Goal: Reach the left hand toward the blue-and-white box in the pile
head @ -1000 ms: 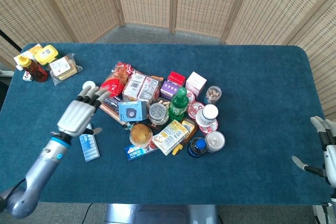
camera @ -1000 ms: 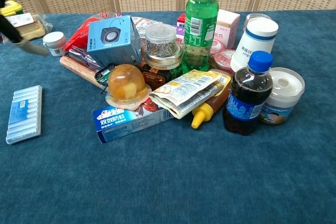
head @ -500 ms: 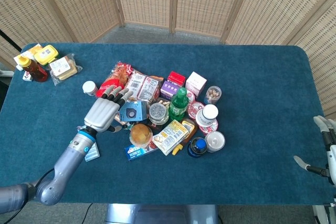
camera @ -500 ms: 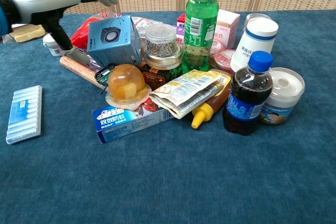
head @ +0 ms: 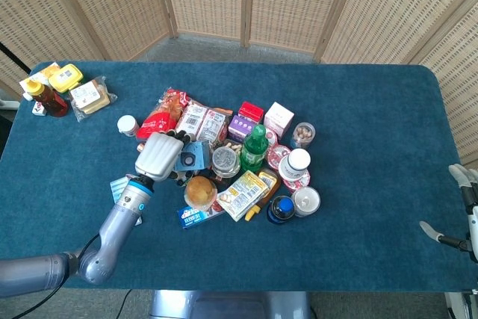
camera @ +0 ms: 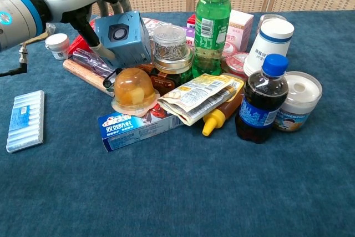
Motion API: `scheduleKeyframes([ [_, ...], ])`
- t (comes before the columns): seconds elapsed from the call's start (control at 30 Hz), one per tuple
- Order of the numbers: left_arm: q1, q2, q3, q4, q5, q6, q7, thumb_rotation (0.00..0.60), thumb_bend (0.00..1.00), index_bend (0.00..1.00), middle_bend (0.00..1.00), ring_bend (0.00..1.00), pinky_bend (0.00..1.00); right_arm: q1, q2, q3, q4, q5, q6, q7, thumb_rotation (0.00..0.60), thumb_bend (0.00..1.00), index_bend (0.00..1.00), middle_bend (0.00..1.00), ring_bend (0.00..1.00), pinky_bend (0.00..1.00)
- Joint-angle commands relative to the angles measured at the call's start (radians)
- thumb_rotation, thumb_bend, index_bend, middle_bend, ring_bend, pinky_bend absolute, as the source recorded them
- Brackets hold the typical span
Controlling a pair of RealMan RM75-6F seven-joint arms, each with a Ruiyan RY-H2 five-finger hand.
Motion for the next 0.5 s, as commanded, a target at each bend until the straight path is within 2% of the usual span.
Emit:
scheduleKeyframes([
  [0.03, 0.022, 0.042, 0.002, -0.053, 0.037, 0.04, -0.025, 0.6, 0.14, 0.49, 0.45, 0.46, 0.6, -0.001, 0.001, 0.0, 0.0, 0.0, 0.002, 0.0, 0.6, 0.0, 0.0, 0.0, 0.0, 0.0],
  [0.33, 0.16, 0.291, 0.009, -0.286, 0.188, 0.209, -0.123, 0.6, 0.14, 0.5, 0.46, 0.49, 0.61, -0.001, -0.002, -0.001, -0.005, -0.005, 0.005, -0.015, 0.6, 0.0, 0.0, 0.0, 0.0, 0.0],
  [0.5, 0.22, 0.397, 0.013, -0.335, 0.233, 0.254, -0.18, 0.6, 0.14, 0.5, 0.46, 0.5, 0.61, 0.0, -0.007, -0.005, -0.01, -0.013, 0.007, -0.037, 0.6, 0.0, 0.0, 0.0, 0.0, 0.0],
])
